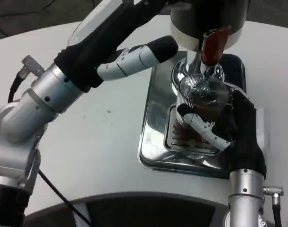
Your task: Grasp the cup under the faucet to collect the drink, then remove the cup.
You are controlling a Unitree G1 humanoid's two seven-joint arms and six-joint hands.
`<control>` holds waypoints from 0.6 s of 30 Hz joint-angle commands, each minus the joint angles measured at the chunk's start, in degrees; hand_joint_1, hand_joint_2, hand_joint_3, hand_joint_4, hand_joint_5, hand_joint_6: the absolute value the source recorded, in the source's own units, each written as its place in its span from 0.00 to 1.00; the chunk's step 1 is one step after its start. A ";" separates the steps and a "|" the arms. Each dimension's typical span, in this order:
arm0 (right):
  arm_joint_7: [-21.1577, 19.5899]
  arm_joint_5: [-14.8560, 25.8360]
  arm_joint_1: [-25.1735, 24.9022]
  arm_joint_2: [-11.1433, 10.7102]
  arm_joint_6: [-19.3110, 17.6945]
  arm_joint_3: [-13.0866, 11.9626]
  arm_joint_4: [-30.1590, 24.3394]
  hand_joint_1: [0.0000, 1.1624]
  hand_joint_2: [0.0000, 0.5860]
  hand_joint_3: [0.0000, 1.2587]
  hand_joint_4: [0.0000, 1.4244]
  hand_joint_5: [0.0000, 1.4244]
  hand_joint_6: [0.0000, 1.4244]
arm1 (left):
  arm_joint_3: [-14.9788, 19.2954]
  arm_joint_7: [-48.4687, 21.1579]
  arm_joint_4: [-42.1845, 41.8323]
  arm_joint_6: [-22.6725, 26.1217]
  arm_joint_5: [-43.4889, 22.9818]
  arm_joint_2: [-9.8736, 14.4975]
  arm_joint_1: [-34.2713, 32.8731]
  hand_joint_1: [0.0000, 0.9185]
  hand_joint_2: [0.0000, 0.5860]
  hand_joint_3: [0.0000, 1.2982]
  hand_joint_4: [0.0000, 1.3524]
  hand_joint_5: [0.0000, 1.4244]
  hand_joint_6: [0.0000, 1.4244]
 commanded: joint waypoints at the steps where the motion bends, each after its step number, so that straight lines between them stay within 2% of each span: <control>1: 0.02 0.16 3.28 -0.06 -0.41 -0.63 -1.92 0.66 0.40 0.55 0.53 0.55 0.38 | 1.80 -0.23 -2.62 1.36 -1.49 1.74 4.57 0.00 0.20 0.09 0.09 0.12 0.12; 9: 1.21 -0.16 5.68 -0.90 -0.94 -0.62 -5.51 0.66 0.40 0.58 0.56 0.59 0.44 | 3.58 0.68 -5.58 2.92 -1.11 2.90 10.94 0.00 0.20 0.09 0.09 0.12 0.12; 18: 2.60 0.02 9.25 -1.97 -1.46 -0.87 -9.03 0.66 0.40 0.59 0.58 0.62 0.47 | 4.55 2.87 -6.95 4.59 -0.16 2.70 16.48 0.00 0.20 0.09 0.09 0.12 0.12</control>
